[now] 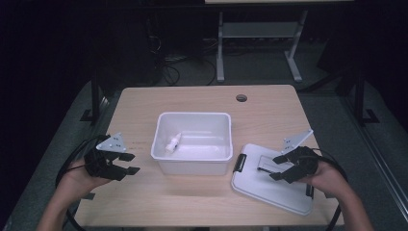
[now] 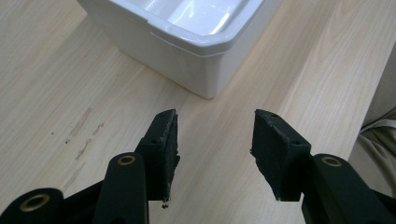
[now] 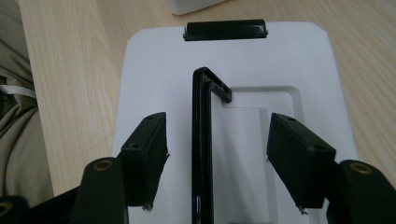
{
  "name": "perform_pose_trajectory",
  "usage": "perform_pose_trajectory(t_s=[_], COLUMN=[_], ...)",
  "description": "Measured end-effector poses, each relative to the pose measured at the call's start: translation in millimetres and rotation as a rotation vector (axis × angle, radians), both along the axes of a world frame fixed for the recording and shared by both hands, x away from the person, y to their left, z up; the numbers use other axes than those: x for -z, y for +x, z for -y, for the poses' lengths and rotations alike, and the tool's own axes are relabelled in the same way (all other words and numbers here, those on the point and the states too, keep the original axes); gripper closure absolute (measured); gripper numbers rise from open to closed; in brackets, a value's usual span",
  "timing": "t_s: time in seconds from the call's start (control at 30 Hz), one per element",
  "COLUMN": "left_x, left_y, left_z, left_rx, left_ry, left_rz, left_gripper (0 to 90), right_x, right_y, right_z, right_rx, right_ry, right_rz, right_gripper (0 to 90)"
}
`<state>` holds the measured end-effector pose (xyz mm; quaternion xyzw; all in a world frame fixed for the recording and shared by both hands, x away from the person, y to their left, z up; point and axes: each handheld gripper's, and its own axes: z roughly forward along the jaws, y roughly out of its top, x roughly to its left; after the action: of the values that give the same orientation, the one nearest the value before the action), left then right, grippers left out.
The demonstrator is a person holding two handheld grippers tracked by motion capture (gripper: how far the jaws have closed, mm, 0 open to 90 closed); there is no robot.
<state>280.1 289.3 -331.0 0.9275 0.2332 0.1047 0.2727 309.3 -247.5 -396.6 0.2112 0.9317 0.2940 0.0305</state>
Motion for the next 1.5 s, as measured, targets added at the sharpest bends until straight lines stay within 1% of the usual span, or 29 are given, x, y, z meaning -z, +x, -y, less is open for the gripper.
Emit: perform_pose_trajectory(t_s=[0.3, 0.33, 0.43, 0.53, 0.73, 0.83, 0.97, 1.1, 1.23, 1.3, 1.5], left_x=[6.1, 6.6, 9.5, 12.5, 19.9, 23.2, 27.2, 30.8, 34.7, 36.4, 44.1], left_y=[-3.2, -3.4, -4.7, -5.9, -8.6, -9.8, -11.3, -12.8, -15.0, -15.6, -19.1], left_z=[-4.0, -4.5, -5.8, -7.1, -9.9, -11.0, -11.4, -12.1, -13.2, -14.0, -15.2], left_rx=[-0.006, -0.007, -0.012, -0.013, -0.022, -0.023, -0.024, -0.023, -0.028, -0.025, -0.033], left_ry=[-0.007, -0.006, -0.013, -0.008, -0.013, -0.014, -0.017, -0.011, -0.021, -0.02, -0.036], left_rz=[-0.001, -0.002, -0.004, -0.006, -0.013, -0.016, -0.015, -0.006, -0.005, -0.004, -0.008], left_gripper=[50.4, 50.3, 50.3, 49.8, 48.7, 48.3, 47.6, 45.7, 45.0, 44.6, 43.7], right_x=[2.9, 3.9, 5.2, 6.2, 7.4, 9.0, 11.2, 12.8, 13.4, 13.4, 12.1], right_y=[-0.7, 0.2, -0.6, -0.9, -2.0, -2.0, -2.7, -3.1, -3.2, -3.2, -2.5], right_z=[-0.7, -0.5, -1.6, -2.3, -3.2, -4.1, -6.0, -7.9, -9.0, -9.5, -10.8], right_rx=[0.003, -0.009, -0.002, -0.004, -0.01, -0.02, -0.025, -0.034, -0.04, -0.042, -0.058], right_ry=[-0.004, -0.006, -0.008, -0.009, -0.014, -0.022, -0.033, -0.048, -0.061, -0.066, -0.094], right_rz=[-0.006, 0.003, -0.006, -0.006, -0.001, 0.006, 0.006, 0.003, 0.007, 0.008, 0.022], right_gripper=[38.0, 38.0, 38.2, 38.7, 42.2, 46.9, 53.7, 60.6, 67.8, 71.5, 77.8])
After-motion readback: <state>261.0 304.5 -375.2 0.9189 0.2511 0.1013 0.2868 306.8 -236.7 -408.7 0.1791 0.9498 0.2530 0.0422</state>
